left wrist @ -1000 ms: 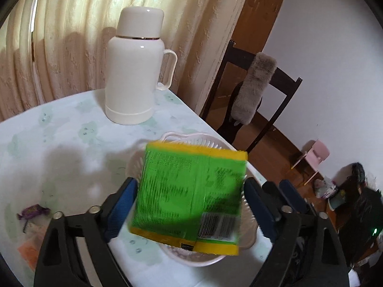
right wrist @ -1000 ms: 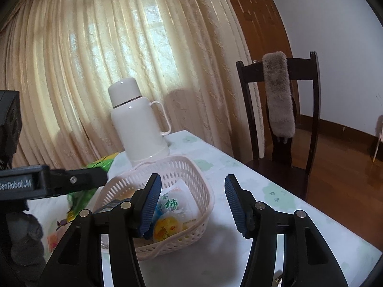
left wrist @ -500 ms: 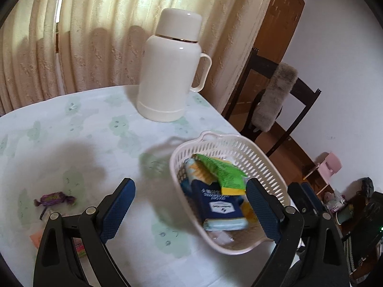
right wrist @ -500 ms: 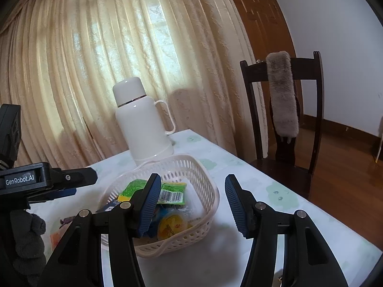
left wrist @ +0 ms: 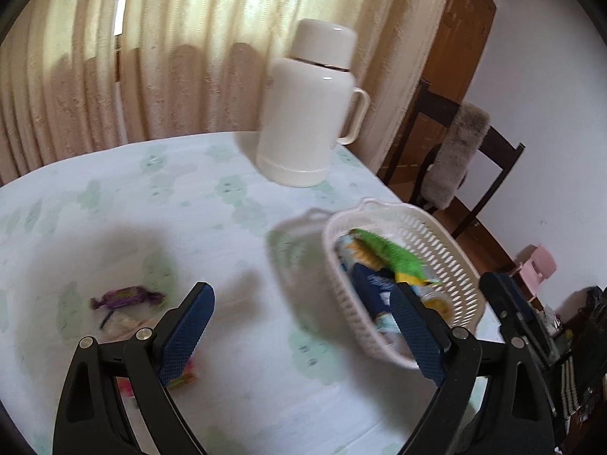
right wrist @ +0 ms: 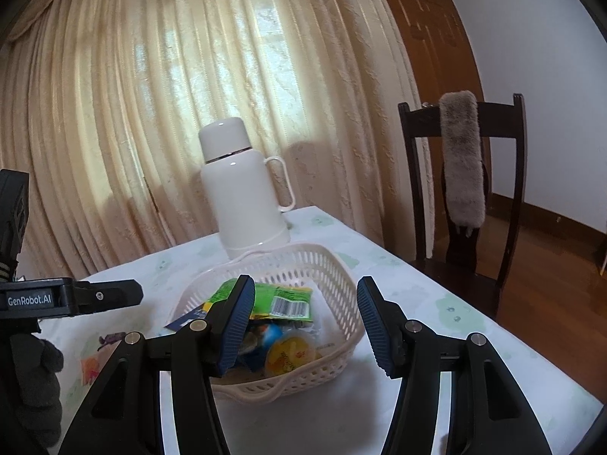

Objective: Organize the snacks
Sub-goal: 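Move the left tool to the pink cookie bag on the table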

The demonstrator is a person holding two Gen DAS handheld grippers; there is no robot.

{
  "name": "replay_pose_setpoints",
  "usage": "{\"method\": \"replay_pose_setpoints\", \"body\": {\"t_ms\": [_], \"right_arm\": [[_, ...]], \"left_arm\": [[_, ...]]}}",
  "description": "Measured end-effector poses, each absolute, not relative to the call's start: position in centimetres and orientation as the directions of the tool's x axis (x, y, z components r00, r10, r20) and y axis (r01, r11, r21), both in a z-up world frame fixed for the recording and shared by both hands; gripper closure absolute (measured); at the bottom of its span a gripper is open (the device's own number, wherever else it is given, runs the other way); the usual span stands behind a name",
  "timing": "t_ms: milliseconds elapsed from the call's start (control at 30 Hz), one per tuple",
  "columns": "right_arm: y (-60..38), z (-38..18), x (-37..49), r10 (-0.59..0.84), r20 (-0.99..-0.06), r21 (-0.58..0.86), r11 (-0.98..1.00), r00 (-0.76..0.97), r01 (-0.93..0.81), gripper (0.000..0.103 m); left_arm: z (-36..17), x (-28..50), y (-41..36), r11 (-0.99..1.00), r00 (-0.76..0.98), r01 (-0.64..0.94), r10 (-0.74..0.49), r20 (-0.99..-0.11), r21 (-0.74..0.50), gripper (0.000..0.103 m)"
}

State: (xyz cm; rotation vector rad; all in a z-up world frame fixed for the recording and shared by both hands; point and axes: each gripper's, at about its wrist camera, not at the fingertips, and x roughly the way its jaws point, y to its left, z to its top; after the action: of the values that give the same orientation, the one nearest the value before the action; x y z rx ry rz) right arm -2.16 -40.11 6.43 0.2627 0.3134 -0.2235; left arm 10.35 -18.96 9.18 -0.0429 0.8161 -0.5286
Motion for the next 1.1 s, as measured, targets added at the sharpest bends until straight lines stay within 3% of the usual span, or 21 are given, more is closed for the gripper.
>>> {"method": "replay_pose_setpoints", "body": {"t_ms": [367,600,767,1100], "right_arm": [[-38.2,6.4,-2.0,-0.122,-0.318,0.167,0.969,0.94,0.182,0.042],[-37.3,6.1,-1.6,-0.104,-0.335,0.129,0.98,0.937,0.154,0.042],[-35.7,6.1,-1.7,-0.097,-0.329,0.061,0.99,0.939,0.124,0.042],[-32.1,5.5,-2.0,0.036,-0.37,0.074,0.997,0.928,-0.009,0.042]], "left_arm": [[7.0,10.1,-11.3,0.919,0.587,0.326,-0.381,-0.715,-0.222,0.011],[4.8,10.2,-8.2,0.934,0.58,0.323,-0.321,-0.749,-0.151,0.011],[3.4,11.0,-7.2,0.926,0.541,0.338,-0.336,-0.771,-0.166,0.011],[2.2,14.2,-7.4,0.919,0.502,0.34,-0.356,-0.788,-0.199,0.011]]}}
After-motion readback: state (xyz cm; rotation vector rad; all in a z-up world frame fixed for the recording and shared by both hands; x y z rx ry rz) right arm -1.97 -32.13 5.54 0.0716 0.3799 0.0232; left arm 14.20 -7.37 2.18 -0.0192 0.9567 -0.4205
